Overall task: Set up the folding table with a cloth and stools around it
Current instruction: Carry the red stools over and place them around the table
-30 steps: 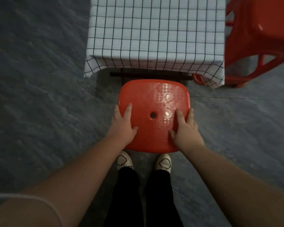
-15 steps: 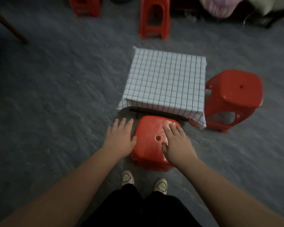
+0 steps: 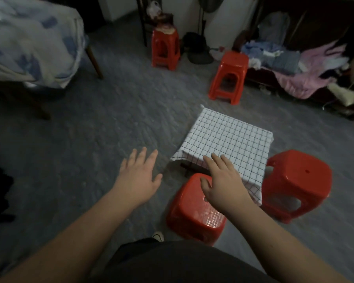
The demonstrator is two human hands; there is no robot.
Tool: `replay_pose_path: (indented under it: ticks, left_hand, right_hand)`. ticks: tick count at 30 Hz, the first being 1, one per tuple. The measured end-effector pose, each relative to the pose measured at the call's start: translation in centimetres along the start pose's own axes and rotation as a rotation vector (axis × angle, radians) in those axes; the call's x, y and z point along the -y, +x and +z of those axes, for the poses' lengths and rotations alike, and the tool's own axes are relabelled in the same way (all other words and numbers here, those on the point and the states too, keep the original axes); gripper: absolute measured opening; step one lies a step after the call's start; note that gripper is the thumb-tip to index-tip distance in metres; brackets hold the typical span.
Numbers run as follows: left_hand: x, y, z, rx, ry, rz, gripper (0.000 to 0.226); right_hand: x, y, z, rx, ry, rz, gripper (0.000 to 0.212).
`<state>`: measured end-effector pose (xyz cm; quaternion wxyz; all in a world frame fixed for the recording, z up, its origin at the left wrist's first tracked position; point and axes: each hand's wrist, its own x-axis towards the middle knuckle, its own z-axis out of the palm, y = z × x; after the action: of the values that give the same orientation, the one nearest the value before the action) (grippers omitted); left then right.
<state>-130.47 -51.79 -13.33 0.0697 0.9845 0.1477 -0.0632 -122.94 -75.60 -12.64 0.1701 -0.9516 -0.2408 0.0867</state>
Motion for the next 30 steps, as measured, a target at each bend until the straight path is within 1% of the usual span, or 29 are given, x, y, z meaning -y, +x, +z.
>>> replay_pose_path:
  ticks: [6,11,15,21,30]
  left_hand:
    - [1.8,-1.2,-1.6,-0.038,-0.113,-0.167,0.077]
    - [5.5,-1.1,-3.2,-0.090,-0.146,-0.264,0.078]
    - [9.3,-0.4,-4.8,-0.116,-0.163,-0.307,0.077]
    - [17.8,1.5,-6.7,-0.120,-0.178,-0.335,0.076]
    - [33.2,7.9,-10.9,-0.093,-0.166,-0.281,0.076]
  right_hand:
    - [3.0,2.3,-0.4,0.033,-0.018,-0.119,0.067]
    - [6.9,4.1,-0.6,0.041,-0.037,-0.200,0.066]
    - [11.1,6.4,-0.1,0.055,-0.046,-0.249,0.066]
    - [19.2,12.1,2.2,0.053,-0.075,-0.285,0.067]
    - [32.7,21.6,6.7,0.057,-0.014,-0.185,0.067]
